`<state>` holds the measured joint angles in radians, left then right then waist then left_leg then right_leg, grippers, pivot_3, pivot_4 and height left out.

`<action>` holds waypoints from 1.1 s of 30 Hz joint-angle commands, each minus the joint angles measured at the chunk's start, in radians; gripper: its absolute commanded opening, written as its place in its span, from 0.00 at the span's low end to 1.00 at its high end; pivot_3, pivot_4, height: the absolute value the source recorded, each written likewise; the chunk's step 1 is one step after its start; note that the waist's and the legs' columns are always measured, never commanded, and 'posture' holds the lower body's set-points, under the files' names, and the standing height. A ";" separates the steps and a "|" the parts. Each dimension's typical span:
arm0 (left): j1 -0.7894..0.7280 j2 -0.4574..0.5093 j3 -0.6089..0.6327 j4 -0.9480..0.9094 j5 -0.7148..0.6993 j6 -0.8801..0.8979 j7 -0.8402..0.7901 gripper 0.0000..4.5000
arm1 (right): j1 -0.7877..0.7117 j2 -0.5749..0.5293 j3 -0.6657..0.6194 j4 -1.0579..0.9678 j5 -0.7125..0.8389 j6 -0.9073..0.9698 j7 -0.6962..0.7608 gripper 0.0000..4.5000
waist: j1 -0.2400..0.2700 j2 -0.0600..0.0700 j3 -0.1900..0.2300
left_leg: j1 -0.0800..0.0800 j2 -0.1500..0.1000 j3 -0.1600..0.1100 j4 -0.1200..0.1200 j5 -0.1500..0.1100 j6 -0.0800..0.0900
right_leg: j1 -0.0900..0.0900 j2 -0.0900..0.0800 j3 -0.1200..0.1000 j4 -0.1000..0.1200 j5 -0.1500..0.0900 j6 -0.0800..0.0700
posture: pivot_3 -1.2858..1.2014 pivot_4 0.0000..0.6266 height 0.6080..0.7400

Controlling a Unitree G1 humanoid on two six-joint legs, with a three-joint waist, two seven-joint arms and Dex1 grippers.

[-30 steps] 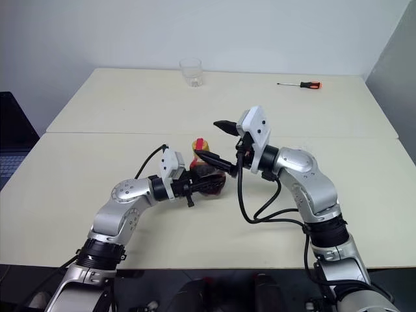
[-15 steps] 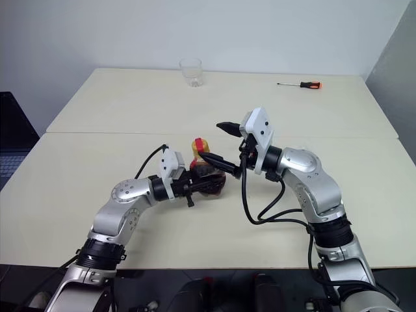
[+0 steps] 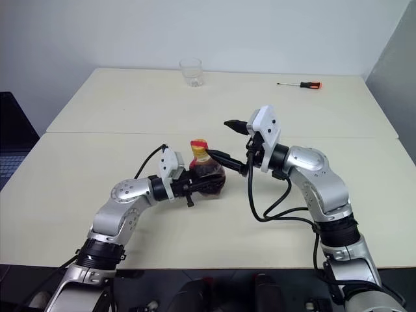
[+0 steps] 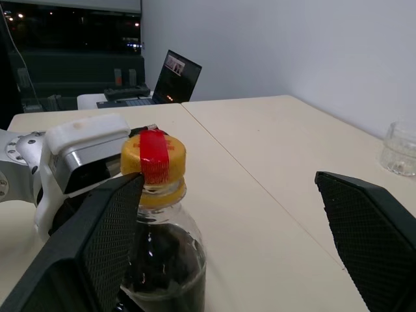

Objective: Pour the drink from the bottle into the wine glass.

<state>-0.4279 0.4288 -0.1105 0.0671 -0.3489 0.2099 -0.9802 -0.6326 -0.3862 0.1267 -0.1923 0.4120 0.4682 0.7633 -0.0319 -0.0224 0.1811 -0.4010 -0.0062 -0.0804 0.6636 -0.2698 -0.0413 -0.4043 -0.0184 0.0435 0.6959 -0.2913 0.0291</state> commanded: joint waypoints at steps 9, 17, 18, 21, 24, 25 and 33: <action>-0.028 0.001 0.022 -0.036 -0.011 -0.028 -0.021 0.22 | 0.065 -0.071 -0.041 -0.066 0.022 -0.009 0.039 1.00 | 0.000 0.000 0.000 | 0.000 0.000 0.000 0.000 0.000 0.000 | 0.000 0.000 0.000 0.000 0.000 0.000 | 0.52 0.24 1.00; -0.028 0.003 0.023 -0.036 -0.012 -0.027 -0.023 0.22 | 0.088 -0.077 -0.085 -0.135 0.172 0.091 0.077 1.00 | 0.000 0.000 0.000 | 0.000 0.000 0.000 0.000 0.000 0.000 | 0.000 0.000 0.000 0.000 0.000 0.000 | 0.52 0.24 1.00; -0.027 0.003 0.023 -0.037 -0.012 -0.028 -0.023 0.22 | 0.085 -0.072 -0.086 -0.143 0.190 0.105 0.074 1.00 | 0.000 0.000 0.000 | 0.000 0.000 0.000 0.000 0.000 0.000 | 0.000 0.000 0.000 0.000 0.000 0.000 | 0.52 0.24 1.00; -0.026 0.003 0.023 -0.038 -0.012 -0.028 -0.023 0.22 | 0.054 -0.039 -0.079 -0.153 0.224 0.139 0.045 1.00 | 0.000 0.000 0.000 | 0.000 0.000 0.000 0.000 0.000 0.000 | 0.000 0.000 0.000 0.000 0.000 0.000 | 0.52 0.24 1.00; -0.025 0.004 0.024 -0.038 -0.012 -0.029 -0.023 0.22 | 0.030 -0.015 -0.074 -0.148 0.226 0.148 0.027 1.00 | 0.000 0.000 0.000 | 0.000 0.000 0.000 0.000 0.000 0.000 | 0.000 0.000 0.000 0.000 0.000 0.000 | 0.52 0.24 1.00; -0.024 0.004 0.024 -0.039 -0.012 -0.029 -0.022 0.22 | 0.019 -0.005 -0.069 -0.142 0.221 0.145 0.022 1.00 | 0.000 0.000 0.000 | 0.000 0.000 0.000 0.000 0.000 0.000 | 0.000 0.000 0.000 0.000 0.000 0.000 | 0.52 0.24 1.00; -0.021 0.005 0.023 -0.048 -0.013 -0.025 -0.020 0.22 | -0.030 0.054 -0.027 -0.106 0.177 0.124 0.002 1.00 | 0.000 0.000 0.000 | 0.000 0.000 0.000 0.000 0.000 0.000 | 0.000 0.000 0.000 0.000 0.000 0.000 | 0.52 0.24 1.00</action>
<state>-0.4324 0.4307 -0.1103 0.0670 -0.3487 0.2087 -0.9951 -0.6424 -0.3408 0.1007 -0.2821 0.5953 0.6147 0.7712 -0.0320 -0.0224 0.1811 -0.4009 -0.0062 -0.0807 0.6637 -0.2698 -0.0412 -0.4042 -0.0182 0.0433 0.6961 -0.2913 0.0291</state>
